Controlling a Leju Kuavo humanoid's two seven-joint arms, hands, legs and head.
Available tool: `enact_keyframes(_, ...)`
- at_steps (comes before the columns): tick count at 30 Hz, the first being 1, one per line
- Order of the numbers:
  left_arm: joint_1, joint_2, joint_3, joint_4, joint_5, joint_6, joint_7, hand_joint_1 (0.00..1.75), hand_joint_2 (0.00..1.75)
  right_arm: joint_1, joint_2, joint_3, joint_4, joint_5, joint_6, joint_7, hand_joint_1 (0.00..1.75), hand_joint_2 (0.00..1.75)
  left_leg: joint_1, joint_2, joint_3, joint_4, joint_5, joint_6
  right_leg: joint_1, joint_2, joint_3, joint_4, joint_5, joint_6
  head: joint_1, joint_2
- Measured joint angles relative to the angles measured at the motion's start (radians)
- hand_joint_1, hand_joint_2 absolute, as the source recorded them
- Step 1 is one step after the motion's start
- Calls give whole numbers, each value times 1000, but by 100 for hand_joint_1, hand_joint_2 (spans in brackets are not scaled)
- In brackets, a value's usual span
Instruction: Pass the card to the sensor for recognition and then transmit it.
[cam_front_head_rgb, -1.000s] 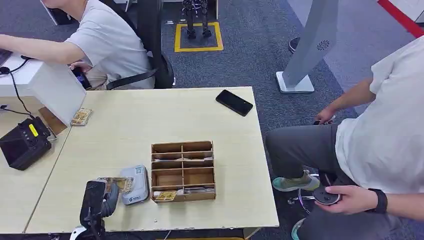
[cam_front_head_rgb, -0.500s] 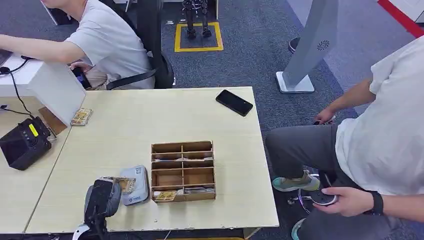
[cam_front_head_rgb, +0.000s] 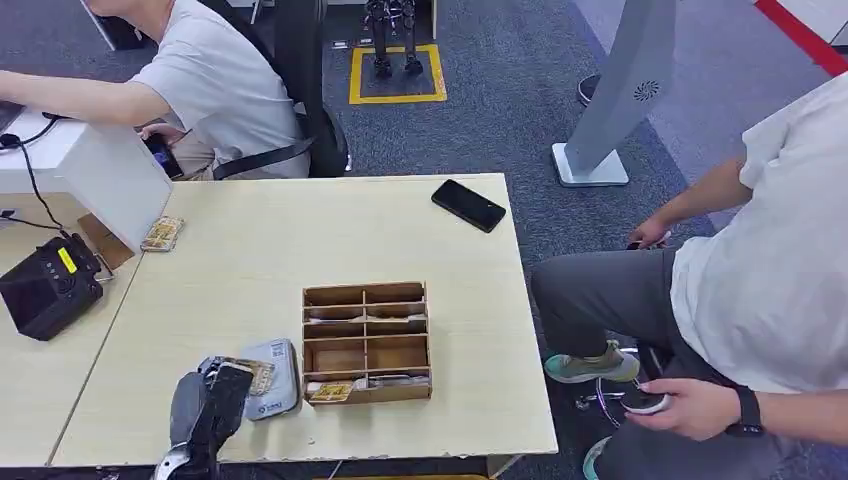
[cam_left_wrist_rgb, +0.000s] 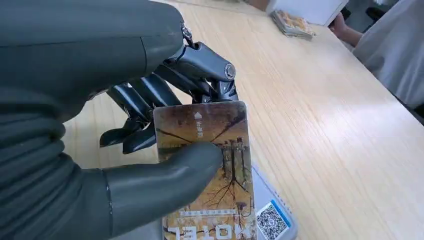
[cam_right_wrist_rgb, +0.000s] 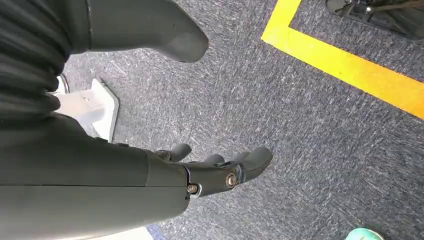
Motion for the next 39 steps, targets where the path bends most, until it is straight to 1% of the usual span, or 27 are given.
enact_keyframes(4,-3,-5,-10,30,-129,29,29,175,175,-1,0,0,0,2,0,-1,0,175,0,0,0,0,0,0,0,0,0,0,0,0,0,0)
enact_keyframes(7,-5,-11,-10,46,-150,29,34,175,175,-2,0,0,0,2,0,-1,0,175,0,0,0,0,0,0,0,0,0,0,0,0,0,0)
enact_keyframes(17,-6,-19,-10,68,-156,29,37,175,175,-4,0,0,0,2,0,-1,0,175,0,0,0,0,0,0,0,0,0,0,0,0,0,0)
enact_keyframes(34,-9,-23,-10,78,-157,23,37,175,175,-4,0,0,0,3,0,-1,0,175,0,0,0,0,0,0,0,0,1,0,0,0,0,0)
enact_keyframes(36,-9,-23,-10,79,-148,18,34,175,175,-5,0,0,0,5,0,-1,0,175,0,0,0,0,0,0,0,0,1,0,0,0,0,0)
enact_keyframes(39,-9,-24,-10,80,-89,-2,8,175,175,-5,0,0,0,6,0,-2,0,175,0,0,0,0,0,0,0,0,1,0,0,0,0,0)
